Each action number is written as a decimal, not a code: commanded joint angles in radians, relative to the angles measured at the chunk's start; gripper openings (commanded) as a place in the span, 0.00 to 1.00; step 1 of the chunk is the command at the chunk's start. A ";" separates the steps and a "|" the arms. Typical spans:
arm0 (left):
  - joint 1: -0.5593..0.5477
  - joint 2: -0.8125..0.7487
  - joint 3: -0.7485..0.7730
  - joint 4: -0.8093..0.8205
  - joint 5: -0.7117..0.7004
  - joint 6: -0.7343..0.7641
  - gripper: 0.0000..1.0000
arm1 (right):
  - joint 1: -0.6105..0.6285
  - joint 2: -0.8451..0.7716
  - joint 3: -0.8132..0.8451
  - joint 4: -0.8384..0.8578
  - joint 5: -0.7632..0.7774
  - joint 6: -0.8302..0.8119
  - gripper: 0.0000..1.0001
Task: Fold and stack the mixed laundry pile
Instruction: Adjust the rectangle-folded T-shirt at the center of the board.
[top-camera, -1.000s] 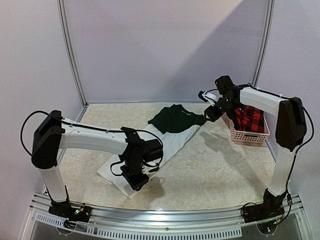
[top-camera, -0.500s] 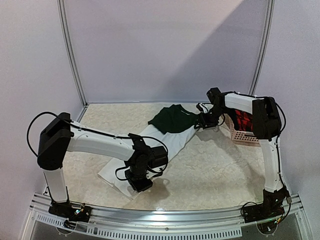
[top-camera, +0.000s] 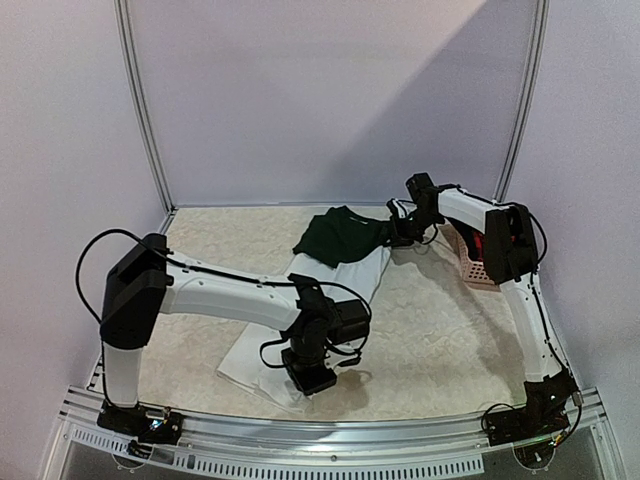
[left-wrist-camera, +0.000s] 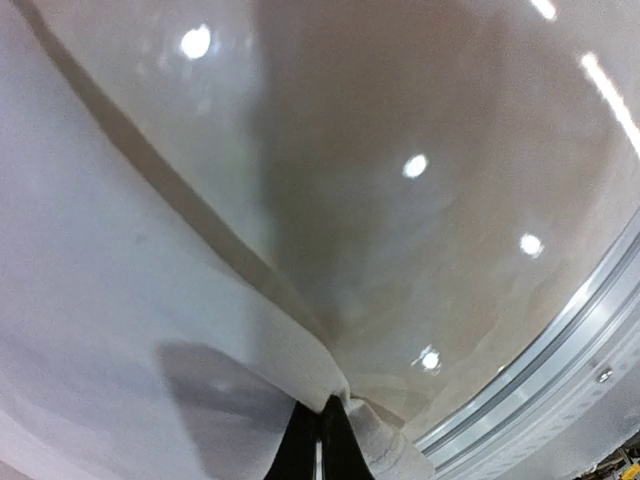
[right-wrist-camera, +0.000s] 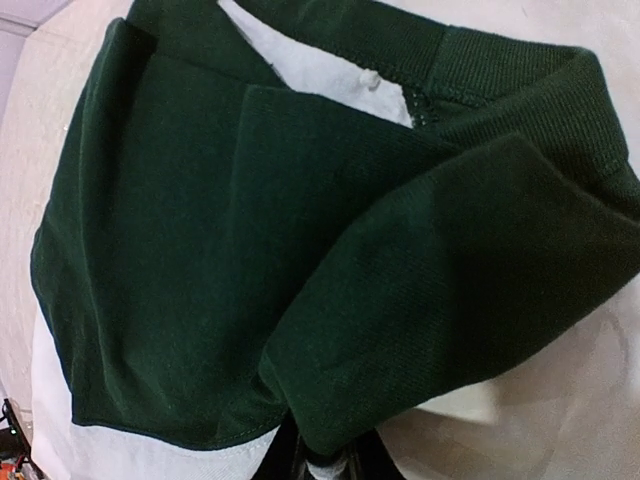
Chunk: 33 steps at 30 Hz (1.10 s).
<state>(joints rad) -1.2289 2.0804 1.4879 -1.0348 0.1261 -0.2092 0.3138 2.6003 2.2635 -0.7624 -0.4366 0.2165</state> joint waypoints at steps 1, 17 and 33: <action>-0.026 0.093 0.144 -0.025 0.088 0.050 0.00 | -0.002 0.085 0.087 0.053 -0.060 -0.017 0.11; -0.053 0.392 0.646 -0.066 0.233 0.093 0.19 | 0.022 0.203 0.233 0.358 -0.266 0.090 0.26; 0.051 -0.237 0.061 0.233 -0.115 -0.019 0.50 | -0.156 -0.591 -0.567 0.213 -0.208 -0.164 0.64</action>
<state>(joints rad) -1.2476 1.9835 1.7866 -0.9508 0.1730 -0.1505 0.1619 2.2967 1.8912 -0.5201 -0.6254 0.2047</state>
